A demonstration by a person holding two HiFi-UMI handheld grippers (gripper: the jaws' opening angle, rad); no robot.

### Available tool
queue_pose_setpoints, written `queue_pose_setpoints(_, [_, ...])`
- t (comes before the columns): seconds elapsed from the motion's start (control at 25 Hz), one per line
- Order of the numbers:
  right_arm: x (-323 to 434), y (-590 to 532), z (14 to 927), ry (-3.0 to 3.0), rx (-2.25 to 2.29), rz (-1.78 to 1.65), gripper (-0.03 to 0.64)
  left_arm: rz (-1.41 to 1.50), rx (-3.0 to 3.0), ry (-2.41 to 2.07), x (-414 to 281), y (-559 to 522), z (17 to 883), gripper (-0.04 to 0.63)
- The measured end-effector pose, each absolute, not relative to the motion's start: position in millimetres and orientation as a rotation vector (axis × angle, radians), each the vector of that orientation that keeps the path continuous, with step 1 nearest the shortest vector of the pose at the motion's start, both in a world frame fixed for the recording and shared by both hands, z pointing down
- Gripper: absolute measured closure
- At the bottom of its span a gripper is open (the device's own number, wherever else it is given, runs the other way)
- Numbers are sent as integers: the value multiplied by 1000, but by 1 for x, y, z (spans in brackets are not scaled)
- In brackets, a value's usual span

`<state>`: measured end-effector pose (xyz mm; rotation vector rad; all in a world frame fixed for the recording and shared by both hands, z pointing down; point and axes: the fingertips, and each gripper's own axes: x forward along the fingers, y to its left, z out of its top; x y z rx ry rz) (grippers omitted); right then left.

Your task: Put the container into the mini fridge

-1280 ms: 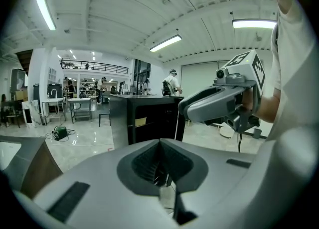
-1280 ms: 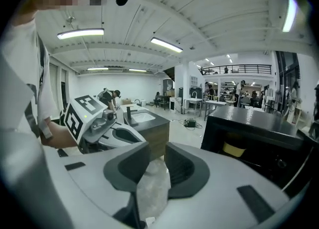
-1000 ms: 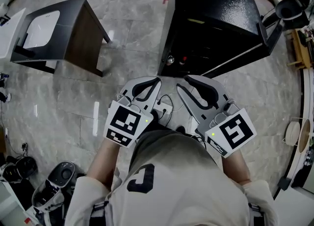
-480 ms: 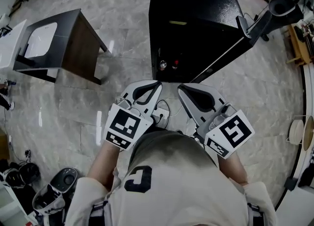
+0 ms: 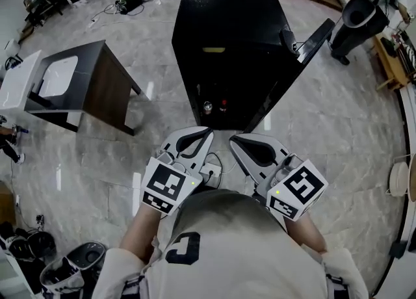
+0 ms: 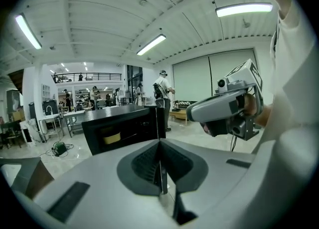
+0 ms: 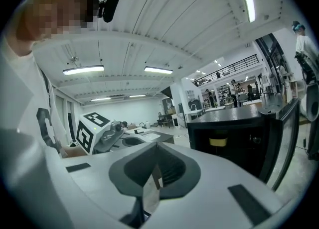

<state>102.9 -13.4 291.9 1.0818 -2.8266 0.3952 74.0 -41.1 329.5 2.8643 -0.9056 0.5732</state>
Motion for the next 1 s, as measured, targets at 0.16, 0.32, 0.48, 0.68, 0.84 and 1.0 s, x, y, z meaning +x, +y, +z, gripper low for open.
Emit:
queue_pose_setpoints(0.16, [119, 13, 289, -2860, 1046, 375, 588, 594, 2870, -903, 93, -12, 328, 540])
queue_pose_setpoints(0.32, [130, 36, 290, -2884, 976, 384, 588, 592, 2851, -952, 105, 12, 327, 540])
queue_pose_setpoints(0.48, [141, 60, 298, -2895, 906, 387, 588, 585, 2811, -1021, 112, 33, 335, 540])
queue_pose_setpoints(0.68, [141, 74, 304, -2907, 830, 423, 588, 601, 2736, -1077, 107, 50, 340, 540])
queue_pose_setpoints(0.84, [139, 72, 305, -2912, 823, 417, 588, 611, 2726, -1089, 102, 47, 341, 540])
queue_pose_setpoints(1.0, [131, 63, 311, -2896, 840, 441, 588, 609, 2739, -1075, 97, 39, 341, 540])
